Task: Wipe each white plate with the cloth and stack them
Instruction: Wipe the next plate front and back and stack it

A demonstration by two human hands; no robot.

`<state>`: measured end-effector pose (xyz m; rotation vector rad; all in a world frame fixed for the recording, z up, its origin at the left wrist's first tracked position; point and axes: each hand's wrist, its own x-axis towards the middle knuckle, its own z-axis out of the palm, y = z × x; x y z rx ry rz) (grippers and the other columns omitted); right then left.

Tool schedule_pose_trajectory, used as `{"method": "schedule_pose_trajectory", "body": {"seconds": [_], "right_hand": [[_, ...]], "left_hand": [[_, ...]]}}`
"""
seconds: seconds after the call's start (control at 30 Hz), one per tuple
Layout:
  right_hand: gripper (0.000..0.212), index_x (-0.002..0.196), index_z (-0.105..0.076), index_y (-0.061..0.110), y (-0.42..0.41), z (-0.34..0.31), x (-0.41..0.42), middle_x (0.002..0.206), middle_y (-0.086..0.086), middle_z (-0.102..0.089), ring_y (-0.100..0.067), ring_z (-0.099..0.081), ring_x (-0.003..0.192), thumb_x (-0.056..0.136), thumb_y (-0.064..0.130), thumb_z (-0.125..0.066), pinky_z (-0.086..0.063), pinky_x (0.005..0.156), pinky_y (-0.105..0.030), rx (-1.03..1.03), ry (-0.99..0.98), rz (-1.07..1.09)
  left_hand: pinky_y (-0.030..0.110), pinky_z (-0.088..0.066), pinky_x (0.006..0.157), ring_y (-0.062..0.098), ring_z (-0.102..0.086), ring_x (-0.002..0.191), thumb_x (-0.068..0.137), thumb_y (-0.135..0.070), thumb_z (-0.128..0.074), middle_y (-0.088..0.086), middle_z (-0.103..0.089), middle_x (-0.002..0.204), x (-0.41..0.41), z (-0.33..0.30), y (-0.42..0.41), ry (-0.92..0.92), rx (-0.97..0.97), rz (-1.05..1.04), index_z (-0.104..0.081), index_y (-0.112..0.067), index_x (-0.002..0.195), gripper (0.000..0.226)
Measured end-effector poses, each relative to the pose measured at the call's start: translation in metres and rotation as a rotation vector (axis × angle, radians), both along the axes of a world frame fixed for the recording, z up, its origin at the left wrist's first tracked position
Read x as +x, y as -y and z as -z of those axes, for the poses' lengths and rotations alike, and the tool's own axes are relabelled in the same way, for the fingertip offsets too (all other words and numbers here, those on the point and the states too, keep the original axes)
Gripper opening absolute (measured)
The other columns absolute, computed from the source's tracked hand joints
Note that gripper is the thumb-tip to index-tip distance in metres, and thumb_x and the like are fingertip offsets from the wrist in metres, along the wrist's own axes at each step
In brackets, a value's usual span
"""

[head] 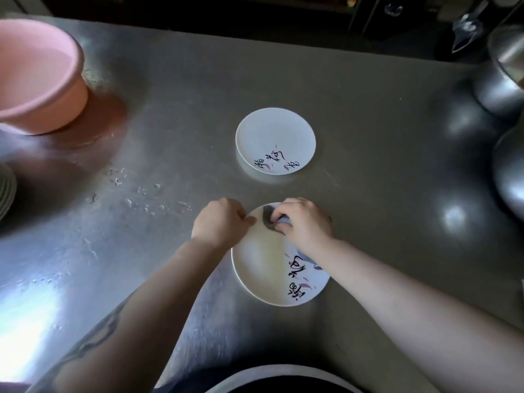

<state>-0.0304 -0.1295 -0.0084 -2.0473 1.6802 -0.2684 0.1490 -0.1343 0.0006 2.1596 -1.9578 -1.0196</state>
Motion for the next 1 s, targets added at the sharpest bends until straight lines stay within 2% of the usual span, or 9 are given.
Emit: {"method": "schedule_pose_trajectory", "body": {"seconds": [0.07,0.17,0.27,0.43,0.53,0.63,0.73,0.83,1.0], "right_hand": [[0.016,0.084,-0.07,0.025,-0.001,0.0,0.004,0.089,0.007,-0.062,-0.016,-0.055,0.094,0.075,0.012,-0.073,-0.038,0.062,-0.027,0.0,0.002,-0.014],[0.013,0.082,-0.069,0.022,0.004,0.0,-0.013,0.088,0.005,-0.059,-0.019,-0.058,0.087,0.075,0.011,-0.074,-0.048,0.067,-0.034,0.049,-0.003,0.053],[0.012,0.08,-0.071,0.021,0.007,-0.001,-0.022,0.087,0.003,-0.059,-0.023,-0.06,0.081,0.074,0.01,-0.075,-0.051,0.067,-0.037,0.08,-0.01,0.092],[0.009,0.079,-0.072,0.023,0.0,-0.001,0.007,0.087,0.004,-0.059,-0.02,-0.059,0.08,0.074,0.017,-0.076,-0.033,0.054,-0.027,0.054,0.03,0.033],[0.01,0.079,-0.072,0.023,0.001,0.0,0.002,0.089,0.005,-0.061,-0.019,-0.059,0.08,0.075,0.015,-0.076,-0.033,0.052,-0.024,0.061,0.016,0.058],[0.011,0.079,-0.071,0.022,0.004,0.0,-0.011,0.089,0.005,-0.06,-0.022,-0.06,0.08,0.077,0.011,-0.073,-0.048,0.062,-0.031,0.063,-0.012,0.125],[0.012,0.078,-0.072,0.021,0.003,0.0,-0.004,0.087,0.004,-0.061,-0.021,-0.06,0.081,0.075,0.009,-0.073,-0.042,0.059,-0.028,0.049,0.007,0.103],[0.011,0.079,-0.073,0.022,0.0,0.001,0.01,0.086,0.002,-0.062,-0.02,-0.057,0.089,0.074,0.013,-0.076,-0.041,0.063,-0.03,0.037,0.041,0.006],[0.015,0.078,-0.073,0.02,0.006,0.004,-0.008,0.087,0.003,-0.062,-0.018,-0.057,0.09,0.074,0.005,-0.072,-0.046,0.066,-0.032,0.035,0.025,0.077]], "left_hand": [[0.026,-0.045,0.059,0.03,-0.065,0.075,0.081,-0.03,-0.071,0.005,-0.066,0.069,-0.005,0.0,0.004,-0.041,-0.03,-0.02,-0.061,-0.015,0.068,0.022],[0.021,-0.05,0.049,0.023,-0.066,0.049,0.081,-0.021,-0.068,0.002,-0.066,0.051,0.008,0.002,-0.003,-0.165,0.176,-0.089,-0.057,-0.012,0.06,0.025],[0.03,-0.059,0.059,0.019,-0.064,0.047,0.082,-0.024,-0.064,0.003,-0.07,0.056,0.016,0.0,-0.013,-0.116,0.374,-0.005,-0.062,-0.01,0.056,0.029],[0.028,-0.045,0.062,0.029,-0.064,0.079,0.08,-0.032,-0.072,0.005,-0.066,0.075,-0.005,-0.006,-0.003,0.027,-0.01,-0.003,-0.06,-0.014,0.072,0.023],[0.023,-0.048,0.055,0.027,-0.068,0.063,0.084,-0.02,-0.066,0.006,-0.069,0.061,0.003,-0.006,-0.001,-0.07,0.226,-0.004,-0.057,-0.013,0.061,0.026],[0.018,-0.051,0.049,0.016,-0.062,0.045,0.085,-0.019,-0.063,0.004,-0.071,0.059,0.014,-0.008,-0.01,-0.065,0.464,0.056,-0.063,-0.01,0.057,0.029],[0.029,-0.056,0.064,0.019,-0.065,0.058,0.08,-0.027,-0.069,0.0,-0.072,0.065,0.008,-0.006,-0.007,0.028,0.232,0.088,-0.064,-0.014,0.061,0.024],[0.029,-0.048,0.069,0.027,-0.065,0.087,0.08,-0.029,-0.074,0.004,-0.069,0.089,-0.003,-0.008,0.002,0.051,0.004,0.043,-0.067,-0.016,0.089,0.018],[0.019,-0.048,0.048,0.019,-0.067,0.05,0.085,-0.015,-0.068,0.008,-0.071,0.059,0.015,-0.004,0.0,-0.123,0.389,-0.03,-0.06,-0.008,0.066,0.022]]}}
